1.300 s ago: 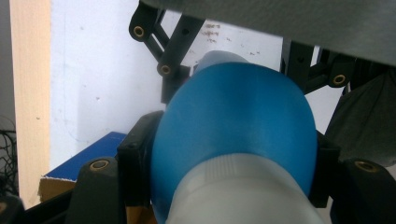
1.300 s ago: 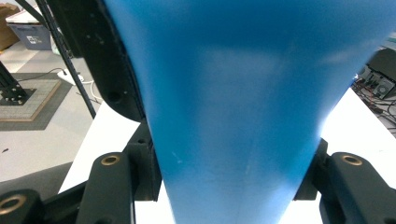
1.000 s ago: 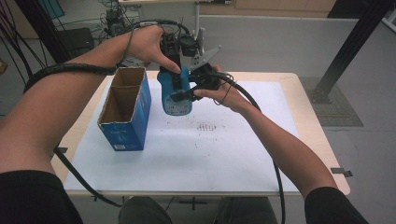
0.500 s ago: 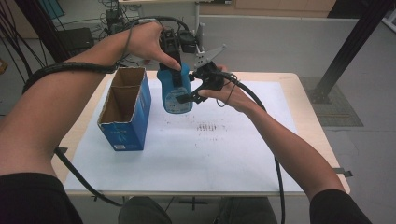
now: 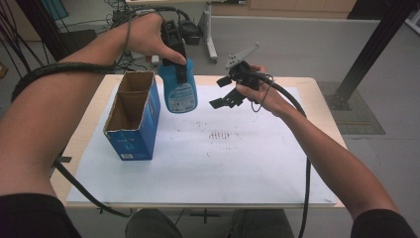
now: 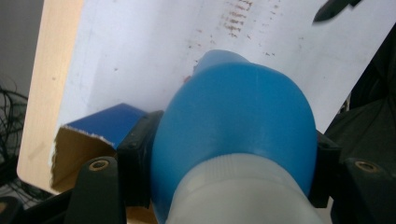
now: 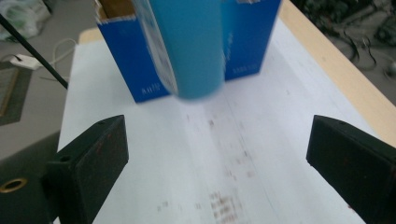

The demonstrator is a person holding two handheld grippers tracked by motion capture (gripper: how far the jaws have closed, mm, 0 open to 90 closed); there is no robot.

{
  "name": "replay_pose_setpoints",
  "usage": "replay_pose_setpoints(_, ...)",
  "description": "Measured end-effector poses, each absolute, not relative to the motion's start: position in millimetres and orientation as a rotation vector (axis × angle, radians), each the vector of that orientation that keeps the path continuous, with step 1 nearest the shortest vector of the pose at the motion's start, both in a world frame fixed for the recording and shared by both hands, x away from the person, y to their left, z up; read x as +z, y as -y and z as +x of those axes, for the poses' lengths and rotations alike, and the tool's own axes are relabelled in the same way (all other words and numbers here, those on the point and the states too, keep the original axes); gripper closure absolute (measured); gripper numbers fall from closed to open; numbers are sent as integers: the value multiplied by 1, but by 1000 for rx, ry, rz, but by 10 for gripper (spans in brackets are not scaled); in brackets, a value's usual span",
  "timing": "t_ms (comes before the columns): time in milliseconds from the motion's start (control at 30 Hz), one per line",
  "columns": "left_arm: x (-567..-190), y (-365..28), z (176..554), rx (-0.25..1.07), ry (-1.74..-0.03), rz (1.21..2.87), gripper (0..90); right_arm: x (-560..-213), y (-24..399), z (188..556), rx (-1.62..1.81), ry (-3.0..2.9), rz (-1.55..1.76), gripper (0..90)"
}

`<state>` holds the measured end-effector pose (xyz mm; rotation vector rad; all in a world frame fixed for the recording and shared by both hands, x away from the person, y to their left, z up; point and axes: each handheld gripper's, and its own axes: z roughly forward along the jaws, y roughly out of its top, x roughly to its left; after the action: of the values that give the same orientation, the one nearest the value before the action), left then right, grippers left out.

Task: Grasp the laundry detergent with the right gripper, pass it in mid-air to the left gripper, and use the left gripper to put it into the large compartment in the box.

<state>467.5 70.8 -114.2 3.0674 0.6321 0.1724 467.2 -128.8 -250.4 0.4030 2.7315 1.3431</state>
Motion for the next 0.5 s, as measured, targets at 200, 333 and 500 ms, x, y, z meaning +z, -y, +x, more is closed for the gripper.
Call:
replay_pose_setpoints(200,-97,-80,466,242,-784,3028,363,-248,166,467,1258,-2702,560,48)
replay_pose_setpoints(333,-83,-88,467,271,-911,2999,364,-248,181,466,1189,-2708,603,48)
replay_pose_setpoints(500,-66,-98,465,304,-1046,2955,364,-246,201,463,1102,-2703,655,48)
